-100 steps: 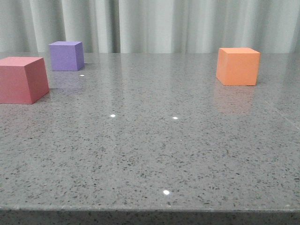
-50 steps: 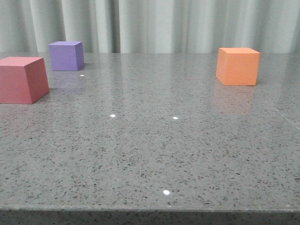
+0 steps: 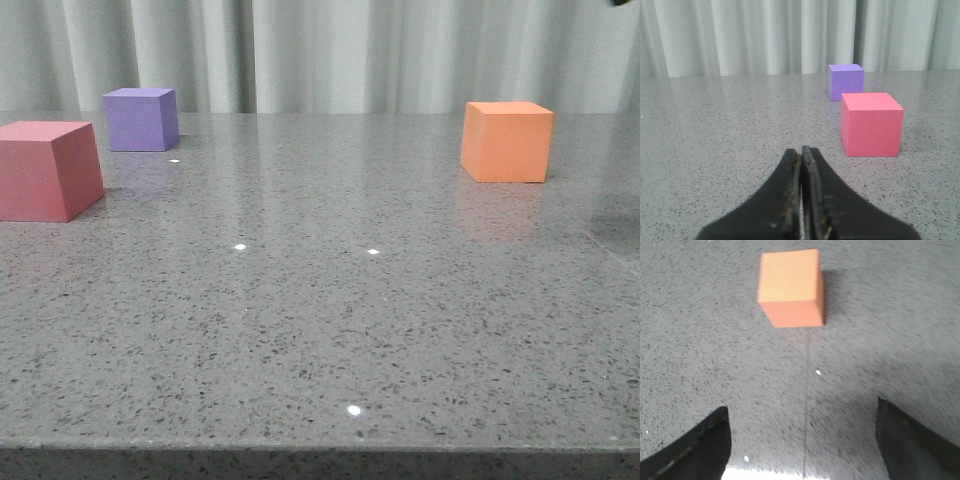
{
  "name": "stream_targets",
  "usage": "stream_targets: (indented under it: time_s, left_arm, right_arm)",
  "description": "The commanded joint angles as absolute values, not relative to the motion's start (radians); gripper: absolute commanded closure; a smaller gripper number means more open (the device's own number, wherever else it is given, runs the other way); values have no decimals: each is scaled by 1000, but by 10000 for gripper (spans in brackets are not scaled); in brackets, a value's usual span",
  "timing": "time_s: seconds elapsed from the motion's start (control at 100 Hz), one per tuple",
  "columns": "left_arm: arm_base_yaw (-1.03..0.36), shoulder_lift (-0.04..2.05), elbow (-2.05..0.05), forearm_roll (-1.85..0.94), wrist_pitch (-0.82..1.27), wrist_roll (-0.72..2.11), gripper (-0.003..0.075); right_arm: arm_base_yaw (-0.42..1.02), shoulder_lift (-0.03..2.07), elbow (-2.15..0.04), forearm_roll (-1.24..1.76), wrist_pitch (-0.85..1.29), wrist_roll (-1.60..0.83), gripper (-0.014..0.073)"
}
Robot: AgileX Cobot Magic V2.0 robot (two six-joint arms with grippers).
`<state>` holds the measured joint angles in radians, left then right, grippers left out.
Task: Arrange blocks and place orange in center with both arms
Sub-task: 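Lower the right gripper onto the orange cube and close it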
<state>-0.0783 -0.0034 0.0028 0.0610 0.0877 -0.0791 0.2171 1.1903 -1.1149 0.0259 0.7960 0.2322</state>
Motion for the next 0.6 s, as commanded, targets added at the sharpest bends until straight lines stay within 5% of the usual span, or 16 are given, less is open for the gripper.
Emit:
stream_targets:
  time_s: [0.0, 0.59]
  left_arm:
    - [-80, -37, 45, 59, 7, -78, 741]
    - [-80, -37, 45, 59, 7, -78, 741]
  right_arm:
    - [245, 1247, -1202, -20, 731, 223, 4]
    - [251, 1590, -1501, -100, 743, 223, 4]
